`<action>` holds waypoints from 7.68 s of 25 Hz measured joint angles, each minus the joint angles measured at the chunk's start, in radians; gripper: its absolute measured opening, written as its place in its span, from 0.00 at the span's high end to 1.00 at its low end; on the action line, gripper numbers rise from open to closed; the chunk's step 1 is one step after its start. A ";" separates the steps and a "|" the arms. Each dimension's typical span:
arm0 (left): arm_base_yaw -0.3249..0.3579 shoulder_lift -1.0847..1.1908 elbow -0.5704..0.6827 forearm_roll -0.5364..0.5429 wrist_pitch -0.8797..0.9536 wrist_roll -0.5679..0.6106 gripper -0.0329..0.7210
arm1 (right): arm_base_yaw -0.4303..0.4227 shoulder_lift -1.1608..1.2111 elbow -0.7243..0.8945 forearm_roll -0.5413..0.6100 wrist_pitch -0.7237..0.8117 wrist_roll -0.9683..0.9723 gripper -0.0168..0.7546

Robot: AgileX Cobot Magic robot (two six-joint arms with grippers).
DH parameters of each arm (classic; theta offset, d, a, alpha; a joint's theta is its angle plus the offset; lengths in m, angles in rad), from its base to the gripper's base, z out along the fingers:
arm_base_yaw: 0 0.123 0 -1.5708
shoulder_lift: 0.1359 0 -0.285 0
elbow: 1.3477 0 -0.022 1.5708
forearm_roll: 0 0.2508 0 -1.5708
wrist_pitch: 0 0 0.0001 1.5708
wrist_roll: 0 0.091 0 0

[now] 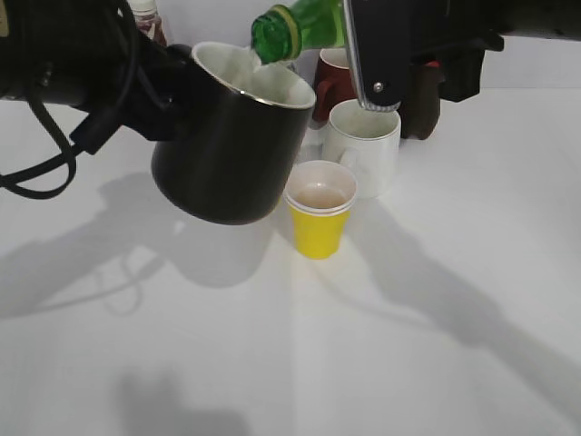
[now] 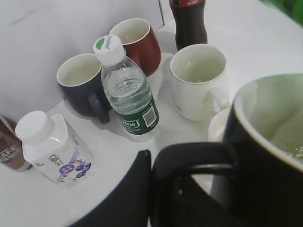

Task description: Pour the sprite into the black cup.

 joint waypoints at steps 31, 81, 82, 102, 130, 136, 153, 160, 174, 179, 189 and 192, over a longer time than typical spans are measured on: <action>0.000 0.030 0.167 0.029 -0.188 0.001 0.90 | 0.000 0.038 0.033 0.051 0.002 -0.002 0.43; 0.461 0.556 0.568 -0.251 -1.421 -0.002 0.90 | -0.521 0.051 0.312 0.767 -0.758 0.716 0.43; 0.461 0.569 0.568 -0.256 -1.439 -0.005 0.90 | -0.521 0.052 0.312 0.768 -0.758 0.712 0.43; 0.461 0.545 0.671 -0.236 -1.486 -0.015 0.64 | -0.522 0.094 0.325 0.900 -0.779 0.633 0.43; 0.461 -0.317 0.643 -0.272 -0.585 -0.015 0.64 | -0.517 -0.152 0.308 1.038 -0.730 0.429 0.13; 0.461 -0.741 0.408 -0.236 -0.014 -0.015 0.47 | -0.431 -0.468 0.277 0.996 -0.364 0.449 0.13; 0.461 -1.249 0.345 -0.134 0.946 -0.057 0.28 | -0.300 -1.291 0.410 1.156 0.972 0.427 0.20; 0.461 -1.283 0.391 -0.107 0.869 -0.065 0.28 | -0.300 -1.365 0.528 1.233 0.849 0.324 0.21; 0.461 -1.283 0.419 -0.103 0.808 -0.061 0.30 | -0.300 -1.365 0.533 1.235 0.816 0.312 0.21; 0.500 -1.283 0.419 -0.103 0.808 -0.061 0.32 | -0.395 -1.365 0.533 1.238 0.813 0.310 0.21; 0.640 -1.283 0.419 -0.094 0.806 -0.060 0.39 | -0.654 -1.412 0.533 1.238 0.812 0.309 0.21; 0.640 -1.283 0.419 -0.093 0.806 -0.060 0.40 | -0.655 -1.413 0.534 1.238 0.812 0.309 0.21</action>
